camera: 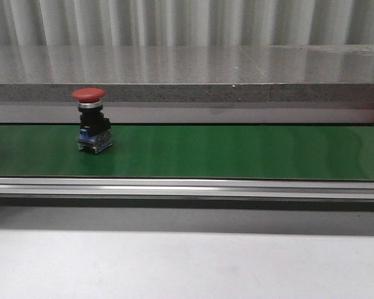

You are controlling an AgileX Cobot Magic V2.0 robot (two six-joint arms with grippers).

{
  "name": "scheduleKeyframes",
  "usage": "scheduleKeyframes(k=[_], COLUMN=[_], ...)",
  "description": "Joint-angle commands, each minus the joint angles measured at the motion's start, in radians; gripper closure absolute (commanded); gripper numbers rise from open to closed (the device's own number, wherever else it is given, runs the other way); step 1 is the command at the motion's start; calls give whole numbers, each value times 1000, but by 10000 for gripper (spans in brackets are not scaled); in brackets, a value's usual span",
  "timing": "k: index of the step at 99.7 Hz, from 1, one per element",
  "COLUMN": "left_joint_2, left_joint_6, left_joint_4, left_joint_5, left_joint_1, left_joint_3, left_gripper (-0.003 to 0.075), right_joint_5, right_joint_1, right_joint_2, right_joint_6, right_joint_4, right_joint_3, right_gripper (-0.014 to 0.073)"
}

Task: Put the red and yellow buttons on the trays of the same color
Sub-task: 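Carry the yellow button onto the green belt and open the left gripper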

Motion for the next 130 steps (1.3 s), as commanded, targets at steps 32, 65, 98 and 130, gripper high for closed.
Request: scheduleKeyframes(k=[32, 65, 98, 130], left_joint_2=[-7, -138, -459, -850], left_joint_6=[1, 1, 1, 1], left_joint_4=[-27, -28, -17, 9], left_joint_5=[-43, -22, 63, 33], left_joint_1=[-4, -63, -82, -82], left_joint_3=[-26, -30, 14, 286], left_gripper=[295, 69, 81, 81], right_joint_5=[-48, -48, -48, -48], right_joint_1=[-1, -1, -1, -1], right_joint_2=[-6, -6, -6, -6], right_joint_6=[-10, -10, -10, -10], right_joint_4=[12, 12, 12, 12], right_joint_3=[-25, -25, -25, -25], right_gripper=[659, 659, 659, 659])
